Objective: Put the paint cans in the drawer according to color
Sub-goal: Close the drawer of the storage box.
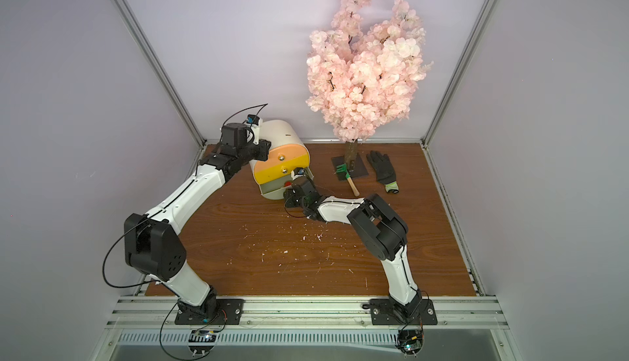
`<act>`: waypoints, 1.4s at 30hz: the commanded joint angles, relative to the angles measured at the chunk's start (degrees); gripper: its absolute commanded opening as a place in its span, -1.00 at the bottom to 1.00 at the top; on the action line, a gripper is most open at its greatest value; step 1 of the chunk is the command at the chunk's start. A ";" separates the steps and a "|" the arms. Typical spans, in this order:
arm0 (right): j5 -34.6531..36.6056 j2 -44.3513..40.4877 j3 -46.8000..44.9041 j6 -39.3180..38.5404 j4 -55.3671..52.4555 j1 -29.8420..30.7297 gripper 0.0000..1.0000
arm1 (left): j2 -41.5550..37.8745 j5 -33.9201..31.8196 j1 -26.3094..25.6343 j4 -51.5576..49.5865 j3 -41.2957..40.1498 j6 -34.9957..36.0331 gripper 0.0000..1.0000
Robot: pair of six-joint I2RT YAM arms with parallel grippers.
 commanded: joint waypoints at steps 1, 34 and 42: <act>2.65 -0.25 3.08 1.07 6.96 -0.15 -0.14 | 2.77 -0.05 0.44 -10.53 -2.42 0.50 -0.42; 3.51 -1.24 -0.16 0.18 10.47 -0.37 -0.14 | 17.48 13.88 4.82 -9.55 19.00 -4.38 -0.24; 4.52 1.91 4.04 -1.95 12.92 -0.42 -0.14 | 15.46 15.32 4.81 -12.48 11.46 -3.90 -0.27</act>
